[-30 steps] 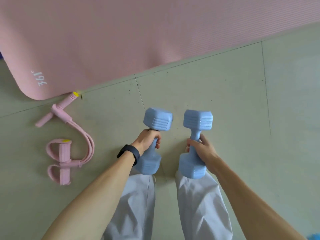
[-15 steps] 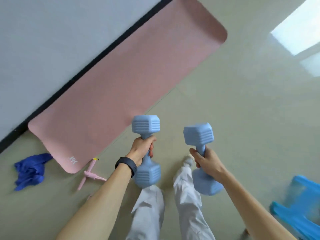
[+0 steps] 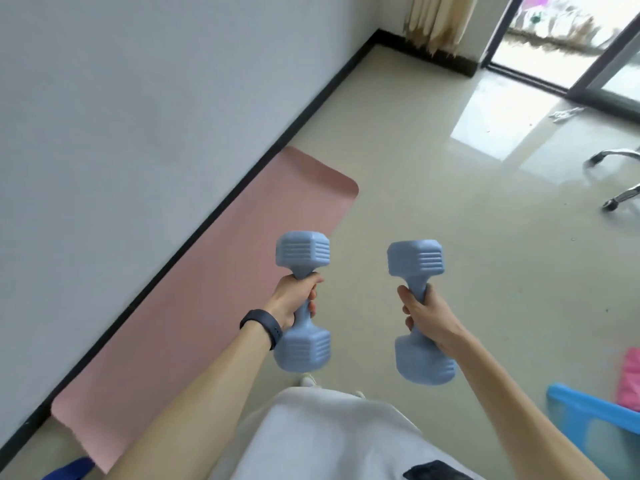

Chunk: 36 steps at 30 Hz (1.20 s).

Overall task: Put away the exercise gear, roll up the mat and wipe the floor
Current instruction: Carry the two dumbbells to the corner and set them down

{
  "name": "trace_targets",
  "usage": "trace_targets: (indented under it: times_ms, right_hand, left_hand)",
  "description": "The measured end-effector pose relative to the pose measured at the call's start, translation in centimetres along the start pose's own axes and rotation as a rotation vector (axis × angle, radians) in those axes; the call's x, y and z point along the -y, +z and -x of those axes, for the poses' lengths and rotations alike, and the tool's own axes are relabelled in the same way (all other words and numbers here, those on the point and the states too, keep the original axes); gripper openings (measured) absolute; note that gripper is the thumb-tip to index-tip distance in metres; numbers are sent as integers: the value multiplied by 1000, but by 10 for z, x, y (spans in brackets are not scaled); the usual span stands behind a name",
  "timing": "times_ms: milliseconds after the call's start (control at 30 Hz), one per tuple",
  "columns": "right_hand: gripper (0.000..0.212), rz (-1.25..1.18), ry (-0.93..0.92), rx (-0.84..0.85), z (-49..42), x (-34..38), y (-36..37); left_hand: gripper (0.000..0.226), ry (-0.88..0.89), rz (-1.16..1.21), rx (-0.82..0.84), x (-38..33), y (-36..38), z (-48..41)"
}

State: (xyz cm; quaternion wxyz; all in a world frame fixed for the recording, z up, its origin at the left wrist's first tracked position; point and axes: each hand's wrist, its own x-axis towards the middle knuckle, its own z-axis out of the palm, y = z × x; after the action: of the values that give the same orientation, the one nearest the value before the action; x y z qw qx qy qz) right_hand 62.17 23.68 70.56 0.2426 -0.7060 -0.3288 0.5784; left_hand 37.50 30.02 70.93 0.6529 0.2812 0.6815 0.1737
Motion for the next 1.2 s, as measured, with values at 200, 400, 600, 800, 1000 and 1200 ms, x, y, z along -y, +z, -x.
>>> trace_targets:
  times_ms: [200,400,600,800,1000,1200]
  right_hand:
    - [25,-74,-40,-91,-57,68,-67]
    - [24,-133,-36,-173,-152,146,-130]
    - [18,-239,-11,-170,-235,217,-209]
    - [17,-298,-16,-177,-337,271,-297]
    - [16,-247,-38,-158,-449,334,-395]
    - [17,-213,-63,-83,-538,408,-482]
  left_hand:
    - [23,64,2,63,-114,51,-58]
    - [26,138,-72,129,-243,98,-140]
    - [24,139,-149,218,-373,153,-217]
    - [17,155,-248,343,-481,224,-298]
    - [15,213,-231,285,-570,309,-372]
    - [20,190,-187,292,-664,373,-431]
